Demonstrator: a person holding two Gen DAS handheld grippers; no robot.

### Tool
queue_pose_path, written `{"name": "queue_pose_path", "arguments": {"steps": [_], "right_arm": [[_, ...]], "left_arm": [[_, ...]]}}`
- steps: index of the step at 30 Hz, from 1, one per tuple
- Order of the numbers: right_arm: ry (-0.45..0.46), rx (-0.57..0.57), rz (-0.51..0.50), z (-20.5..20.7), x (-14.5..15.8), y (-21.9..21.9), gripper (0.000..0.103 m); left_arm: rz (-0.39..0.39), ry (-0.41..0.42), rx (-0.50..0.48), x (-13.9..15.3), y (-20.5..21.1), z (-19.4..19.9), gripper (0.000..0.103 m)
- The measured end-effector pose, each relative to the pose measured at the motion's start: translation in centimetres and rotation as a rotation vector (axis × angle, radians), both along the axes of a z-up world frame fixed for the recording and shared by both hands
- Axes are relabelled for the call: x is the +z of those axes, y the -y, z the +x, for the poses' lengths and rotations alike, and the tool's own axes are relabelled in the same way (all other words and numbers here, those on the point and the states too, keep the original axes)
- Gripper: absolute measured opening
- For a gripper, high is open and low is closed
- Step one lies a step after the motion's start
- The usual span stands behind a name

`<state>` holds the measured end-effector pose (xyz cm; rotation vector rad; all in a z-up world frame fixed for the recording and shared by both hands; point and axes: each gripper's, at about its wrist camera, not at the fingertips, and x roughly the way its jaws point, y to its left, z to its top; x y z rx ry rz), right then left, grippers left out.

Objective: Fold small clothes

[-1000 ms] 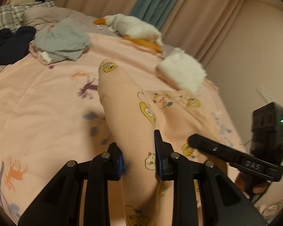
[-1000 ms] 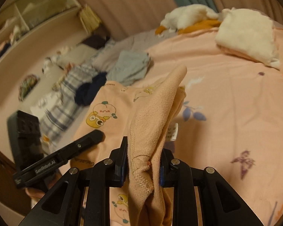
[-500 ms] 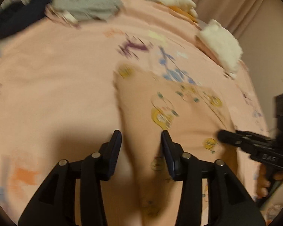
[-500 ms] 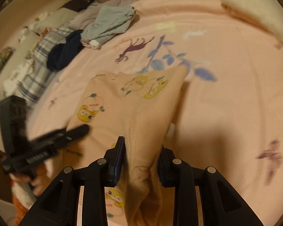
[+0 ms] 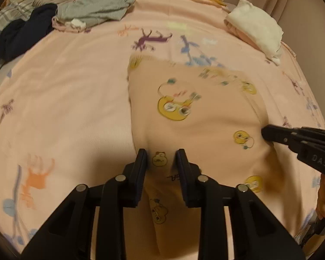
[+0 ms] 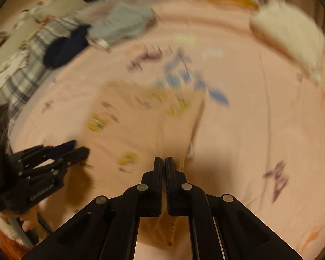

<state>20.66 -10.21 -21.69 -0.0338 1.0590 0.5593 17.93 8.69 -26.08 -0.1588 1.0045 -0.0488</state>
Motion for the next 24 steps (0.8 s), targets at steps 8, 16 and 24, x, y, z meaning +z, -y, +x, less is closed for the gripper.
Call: {"name": "queue_pose_path", "arguments": {"steps": [8,16,24], "right_arm": [[-0.051,-0.035,0.031,-0.3,-0.5,1.9,0.005],[-0.043,0.047,-0.018,-3.2,-1.3,1.1,0.005],[-0.086,-0.021,-0.006,-2.9,-2.9,3.2,0.008]], "left_arm": [[-0.152,-0.03,0.052,1.4,-1.9,-0.5,0.029],[0.011,-0.057,-0.087,-0.4,1.7,-3.7,0.035],[-0.056,-0.085,-0.039,0.2,0.2,-4.5,0.038]]}}
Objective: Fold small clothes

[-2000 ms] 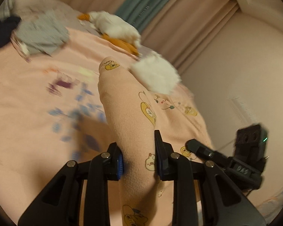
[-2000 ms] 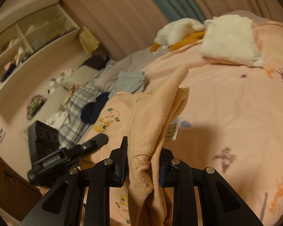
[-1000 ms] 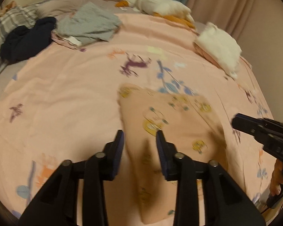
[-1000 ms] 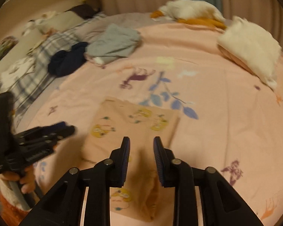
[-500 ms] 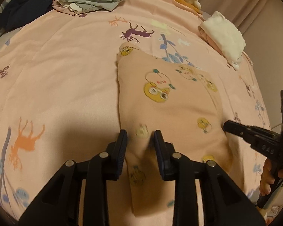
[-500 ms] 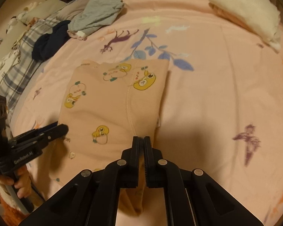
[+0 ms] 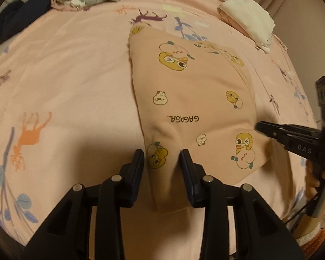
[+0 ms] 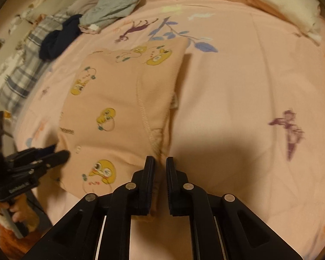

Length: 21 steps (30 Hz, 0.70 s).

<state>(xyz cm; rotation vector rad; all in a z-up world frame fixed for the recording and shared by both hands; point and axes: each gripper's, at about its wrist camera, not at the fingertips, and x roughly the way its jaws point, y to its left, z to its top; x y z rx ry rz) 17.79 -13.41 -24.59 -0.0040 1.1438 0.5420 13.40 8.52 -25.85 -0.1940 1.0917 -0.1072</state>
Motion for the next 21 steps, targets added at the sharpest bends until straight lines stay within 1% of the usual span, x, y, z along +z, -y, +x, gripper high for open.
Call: {"name": "queue_pose_path", "arguments": {"steps": [2,3,4,6,7,8,9,10,11,13,14,16,18,19,20,21], "right_arm": [[0.017,-0.017,-0.07,-0.6,0.6,-0.1,0.008],[0.013,-0.019,-0.075,-0.8,1.0,0.1,0.008],[0.007,-0.023,-0.053,-1.0,1.7,0.4,0.008],[0.026,-0.036,-0.014,-1.3,3.3,0.9,0.008],[0.057,-0.041,0.001,-1.6,4.6,1.2,0.008],[0.082,-0.046,0.008,-1.8,5.6,1.4,0.011],[0.114,-0.055,0.013,-2.1,7.0,1.8,0.015],[0.14,-0.061,0.015,-2.4,8.1,2.0,0.031],[0.172,-0.065,0.018,-2.7,9.3,2.3,0.051],[0.24,-0.089,0.029,-3.6,11.8,2.9,0.067],[0.257,-0.101,0.035,-3.8,12.5,3.2,0.067],[0.266,-0.114,0.055,-3.9,14.0,3.7,0.067],[0.268,-0.122,0.083,-3.9,15.3,4.1,0.071],[0.28,-0.133,0.088,-4.1,16.0,4.4,0.075],[0.29,-0.142,0.085,-4.1,16.2,4.3,0.077],[0.307,-0.157,0.078,-4.3,16.6,4.4,0.077]], "left_arm": [[0.066,0.015,0.007,0.7,0.7,-0.5,0.046],[0.093,0.022,0.009,1.2,1.1,-0.6,0.046],[0.107,0.036,0.01,1.7,1.3,-0.7,0.047],[0.095,0.075,0.01,3.4,1.6,-0.9,0.052],[0.075,0.111,0.013,4.8,1.7,-1.0,0.058],[0.068,0.137,0.018,5.7,1.7,-1.1,0.062],[0.069,0.184,0.028,7.2,1.9,-1.4,0.065],[0.08,0.22,0.035,8.3,2.1,-1.6,0.067],[0.102,0.275,0.043,10.0,2.5,-2.0,0.068],[0.12,0.343,0.052,12.3,2.9,-2.7,0.077],[0.129,0.38,0.062,13.6,3.2,-3.1,0.082],[0.146,0.428,0.074,15.7,3.6,-3.8,0.087],[0.158,0.475,0.081,17.5,3.9,-4.5,0.092],[0.165,0.495,0.088,18.3,4.0,-4.8,0.096],[0.172,0.517,0.097,18.9,4.0,-5.2,0.1],[0.177,0.542,0.105,19.4,4.0,-5.7,0.101]]}}
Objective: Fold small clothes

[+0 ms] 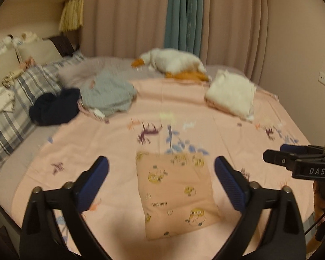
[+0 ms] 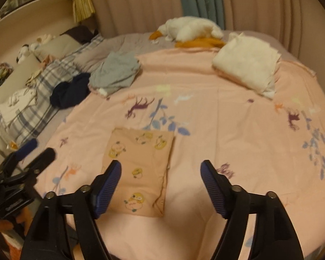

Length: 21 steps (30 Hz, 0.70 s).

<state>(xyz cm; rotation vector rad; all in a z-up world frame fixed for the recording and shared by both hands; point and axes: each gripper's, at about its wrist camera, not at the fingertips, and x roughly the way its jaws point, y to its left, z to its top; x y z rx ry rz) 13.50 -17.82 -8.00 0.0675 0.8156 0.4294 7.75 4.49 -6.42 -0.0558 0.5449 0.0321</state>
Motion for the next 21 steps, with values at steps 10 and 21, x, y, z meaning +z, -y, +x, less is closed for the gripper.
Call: {"name": "queue_pose_path", "arguments": {"steps": [10,21], "right_arm": [[0.06,-0.034,-0.021,-2.0,1.9,0.7,0.092],[-0.009,0.007,0.002,-2.9,1.6,0.4,0.093]], "left_arm": [[-0.034,0.052,0.037,2.8,0.2,-1.9,0.102],[-0.008,-0.008,0.008,2.4,1.7,-1.8,0.102]]}}
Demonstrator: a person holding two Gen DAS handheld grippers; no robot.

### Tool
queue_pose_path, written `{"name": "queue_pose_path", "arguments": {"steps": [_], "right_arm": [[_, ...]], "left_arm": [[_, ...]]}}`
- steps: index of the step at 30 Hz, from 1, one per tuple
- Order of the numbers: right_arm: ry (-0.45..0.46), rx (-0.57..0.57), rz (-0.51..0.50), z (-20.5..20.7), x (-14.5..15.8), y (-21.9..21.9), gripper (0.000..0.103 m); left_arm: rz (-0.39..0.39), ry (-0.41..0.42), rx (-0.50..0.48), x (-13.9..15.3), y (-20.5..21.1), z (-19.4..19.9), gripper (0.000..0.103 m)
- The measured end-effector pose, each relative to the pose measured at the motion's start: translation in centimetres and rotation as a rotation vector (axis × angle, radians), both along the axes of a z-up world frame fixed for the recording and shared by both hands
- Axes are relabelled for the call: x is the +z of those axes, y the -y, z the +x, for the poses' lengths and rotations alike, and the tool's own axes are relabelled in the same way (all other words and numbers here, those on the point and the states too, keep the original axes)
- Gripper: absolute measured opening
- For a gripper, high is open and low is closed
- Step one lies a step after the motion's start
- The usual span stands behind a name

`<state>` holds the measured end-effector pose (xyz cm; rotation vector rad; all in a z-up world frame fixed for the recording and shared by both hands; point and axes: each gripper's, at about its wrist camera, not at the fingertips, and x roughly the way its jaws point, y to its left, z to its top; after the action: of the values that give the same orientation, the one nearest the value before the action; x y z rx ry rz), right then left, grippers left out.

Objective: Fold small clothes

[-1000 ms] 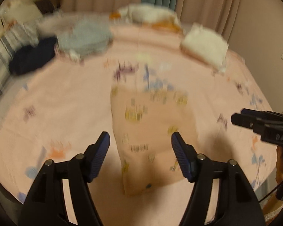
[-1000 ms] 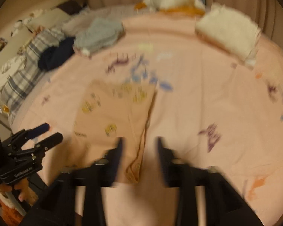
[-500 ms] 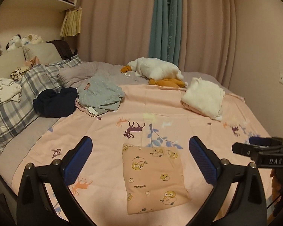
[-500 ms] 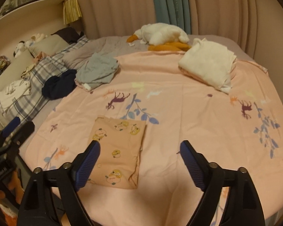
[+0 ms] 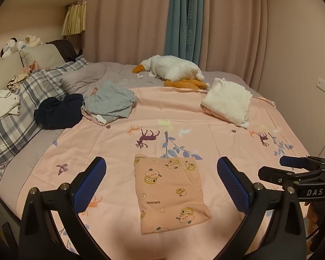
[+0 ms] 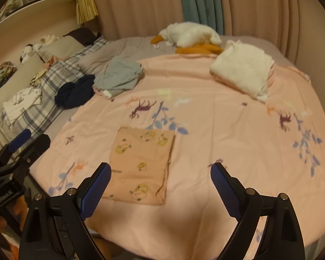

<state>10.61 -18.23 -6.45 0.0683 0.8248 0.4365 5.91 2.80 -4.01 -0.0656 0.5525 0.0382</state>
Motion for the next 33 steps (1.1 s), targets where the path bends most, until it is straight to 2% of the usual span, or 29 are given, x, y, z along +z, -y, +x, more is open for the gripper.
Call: {"name": "queue_pose_path", "arguments": {"steps": [7,21,33], "right_arm": [[-0.007,-0.054,-0.014,0.2,-0.1,0.4,0.093],[-0.015,-0.043,-0.04,0.2,-0.2,0.4,0.093],[-0.008,-0.031,-0.077,0.1,-0.1,-0.2,0.093]], "left_arm": [[-0.001,-0.023,-0.009,-0.3,0.3,0.3,0.102],[0.003,-0.09,-0.027,-1.5,0.9,1.1,0.102],[0.002,-0.106,-0.028,-1.6,0.8,1.0,0.102]]}}
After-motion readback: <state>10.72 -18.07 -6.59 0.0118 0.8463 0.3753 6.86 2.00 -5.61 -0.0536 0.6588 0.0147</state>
